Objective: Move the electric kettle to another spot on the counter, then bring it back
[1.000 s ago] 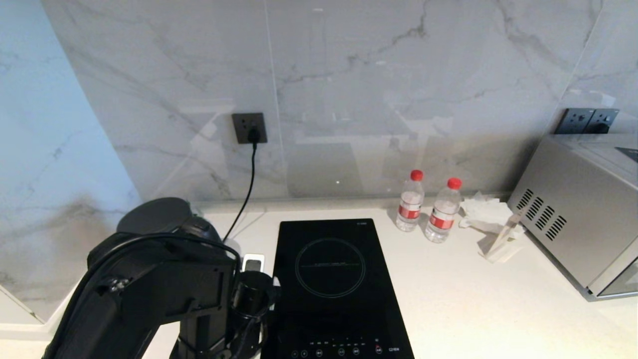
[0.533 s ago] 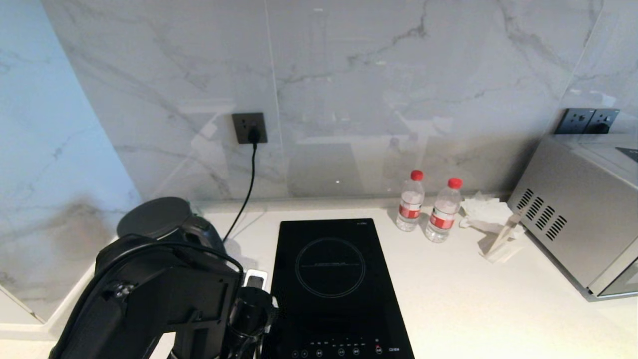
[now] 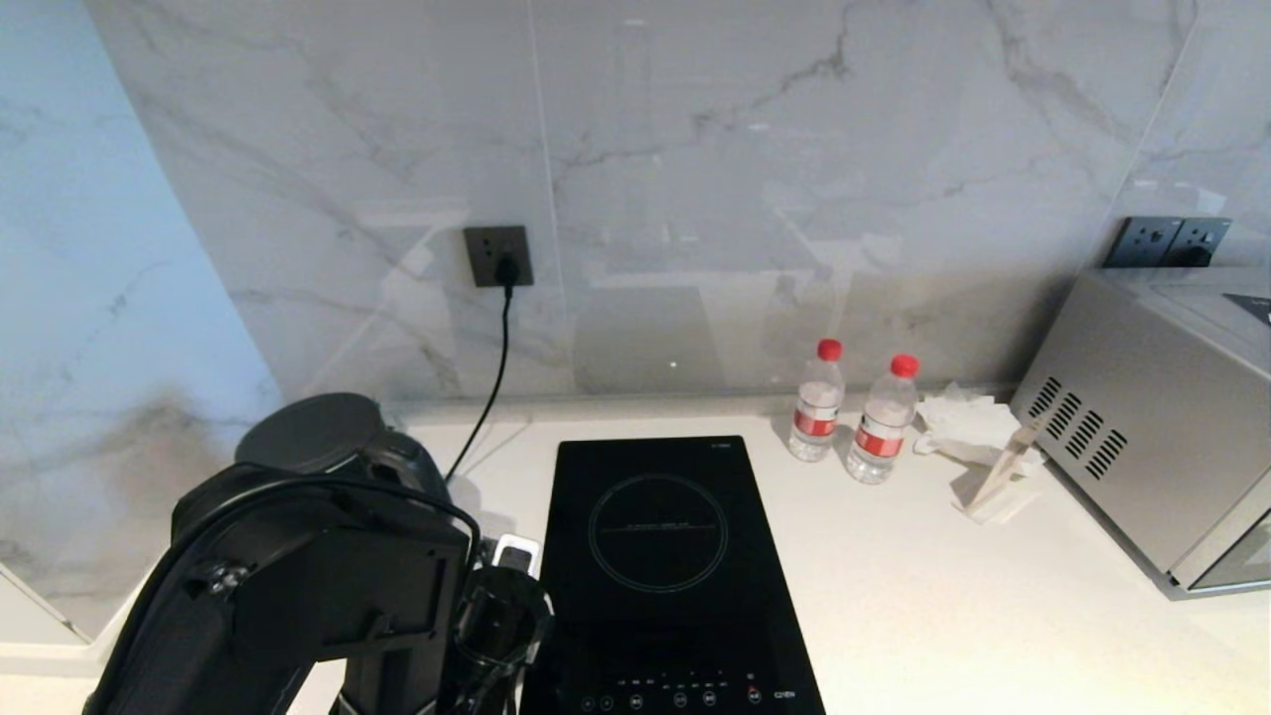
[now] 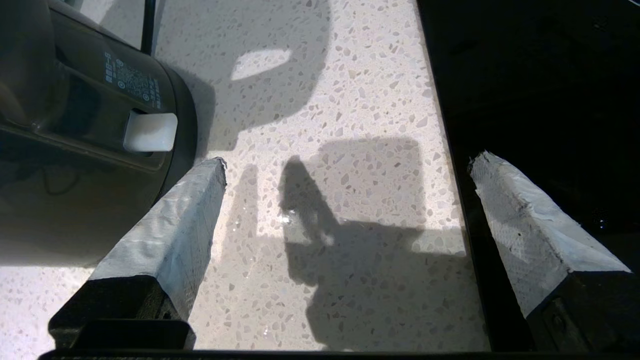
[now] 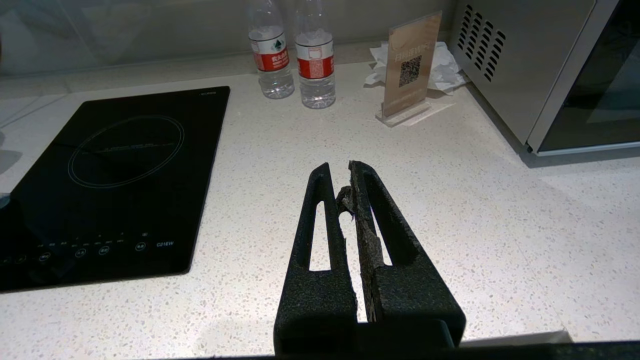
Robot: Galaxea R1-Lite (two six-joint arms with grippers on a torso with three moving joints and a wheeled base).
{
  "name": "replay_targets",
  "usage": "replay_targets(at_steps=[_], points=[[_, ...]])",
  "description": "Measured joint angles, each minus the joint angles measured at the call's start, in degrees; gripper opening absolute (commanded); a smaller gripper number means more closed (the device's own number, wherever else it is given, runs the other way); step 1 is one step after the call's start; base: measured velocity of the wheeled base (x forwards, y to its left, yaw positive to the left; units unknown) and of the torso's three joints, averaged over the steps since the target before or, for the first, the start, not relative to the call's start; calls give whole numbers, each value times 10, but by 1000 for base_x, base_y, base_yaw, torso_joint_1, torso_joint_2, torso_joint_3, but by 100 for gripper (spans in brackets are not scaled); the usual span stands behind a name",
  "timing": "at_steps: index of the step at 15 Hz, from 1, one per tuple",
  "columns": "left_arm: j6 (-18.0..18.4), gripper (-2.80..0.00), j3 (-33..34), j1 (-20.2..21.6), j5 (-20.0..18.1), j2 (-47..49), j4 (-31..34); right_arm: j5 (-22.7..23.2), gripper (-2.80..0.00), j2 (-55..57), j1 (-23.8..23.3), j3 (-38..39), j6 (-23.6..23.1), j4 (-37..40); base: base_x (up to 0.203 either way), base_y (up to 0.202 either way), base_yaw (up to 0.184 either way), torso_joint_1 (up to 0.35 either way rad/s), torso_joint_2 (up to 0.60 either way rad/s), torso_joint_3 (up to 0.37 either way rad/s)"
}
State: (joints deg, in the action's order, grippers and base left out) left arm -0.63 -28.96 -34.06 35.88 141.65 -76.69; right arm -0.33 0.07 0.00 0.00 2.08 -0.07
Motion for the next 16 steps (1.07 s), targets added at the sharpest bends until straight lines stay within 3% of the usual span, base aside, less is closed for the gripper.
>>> replay_targets(at_steps=[5,9,11,16], points=[[-148,0,0,-9,-32,-44,13,0,-280,0,0,0,0,0,0,0,0,0,0,0],[-254,0,-24,-9,-60,-56,102,0,-280,0,0,0,0,0,0,0,0,0,0,0],[-270,0,-44,-4,-63,-60,137,0,-280,0,0,0,0,0,0,0,0,0,0,0],[-264,0,-110,25,-52,-38,155,0,-280,0,0,0,0,0,0,0,0,0,0,0]])
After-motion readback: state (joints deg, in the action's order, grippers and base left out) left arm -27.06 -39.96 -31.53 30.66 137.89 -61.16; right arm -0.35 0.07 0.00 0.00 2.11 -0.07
